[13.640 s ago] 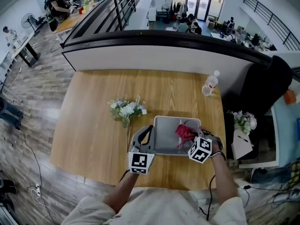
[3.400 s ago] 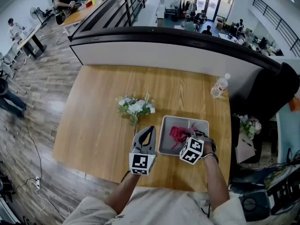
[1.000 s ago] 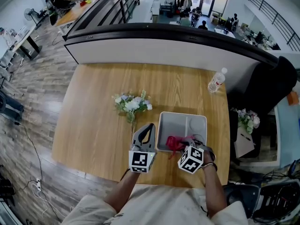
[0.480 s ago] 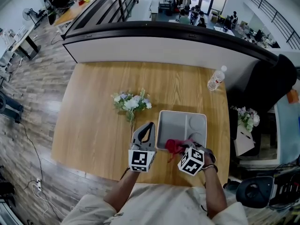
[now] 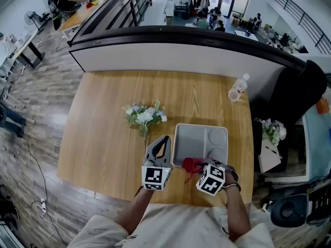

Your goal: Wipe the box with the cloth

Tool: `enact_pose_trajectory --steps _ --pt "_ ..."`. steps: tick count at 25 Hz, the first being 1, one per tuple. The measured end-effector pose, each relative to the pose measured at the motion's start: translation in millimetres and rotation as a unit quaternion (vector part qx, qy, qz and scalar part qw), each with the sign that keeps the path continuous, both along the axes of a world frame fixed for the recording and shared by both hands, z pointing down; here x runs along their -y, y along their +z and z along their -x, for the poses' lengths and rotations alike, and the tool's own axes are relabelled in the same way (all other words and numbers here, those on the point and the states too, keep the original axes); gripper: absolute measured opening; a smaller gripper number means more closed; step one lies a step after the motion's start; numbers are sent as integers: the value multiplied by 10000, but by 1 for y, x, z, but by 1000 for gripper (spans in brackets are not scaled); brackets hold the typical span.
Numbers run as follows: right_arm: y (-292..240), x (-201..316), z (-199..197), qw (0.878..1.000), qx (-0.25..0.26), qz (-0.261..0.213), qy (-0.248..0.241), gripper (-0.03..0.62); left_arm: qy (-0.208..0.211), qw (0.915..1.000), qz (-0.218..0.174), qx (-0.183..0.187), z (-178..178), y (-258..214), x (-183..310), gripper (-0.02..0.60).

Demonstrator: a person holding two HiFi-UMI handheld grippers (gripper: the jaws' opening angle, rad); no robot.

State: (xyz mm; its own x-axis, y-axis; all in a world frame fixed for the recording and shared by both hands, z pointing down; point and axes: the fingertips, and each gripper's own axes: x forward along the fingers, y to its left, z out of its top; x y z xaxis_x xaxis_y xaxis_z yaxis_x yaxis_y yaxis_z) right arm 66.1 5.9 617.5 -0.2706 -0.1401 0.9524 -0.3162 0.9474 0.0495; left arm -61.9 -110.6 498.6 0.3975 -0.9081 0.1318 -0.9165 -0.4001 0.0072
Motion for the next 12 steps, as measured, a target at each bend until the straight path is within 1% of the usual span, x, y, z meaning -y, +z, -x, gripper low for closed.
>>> enact_pose_trajectory --steps 3,6,9,12 --pt "-1 -6 0 9999 13 161 -6 66 14 10000 4 0 -1 1 0 14" --pt "0 -13 0 9995 22 302 -21 66 31 9999 97 14 -2 5 -1 14" --pt "-1 -15 0 9995 55 326 -16 66 -8 10000 10 -3 -2 0 1 14" --pt "-1 -16 0 9995 64 324 -19 66 15 10000 9 -14 -2 1 0 14"
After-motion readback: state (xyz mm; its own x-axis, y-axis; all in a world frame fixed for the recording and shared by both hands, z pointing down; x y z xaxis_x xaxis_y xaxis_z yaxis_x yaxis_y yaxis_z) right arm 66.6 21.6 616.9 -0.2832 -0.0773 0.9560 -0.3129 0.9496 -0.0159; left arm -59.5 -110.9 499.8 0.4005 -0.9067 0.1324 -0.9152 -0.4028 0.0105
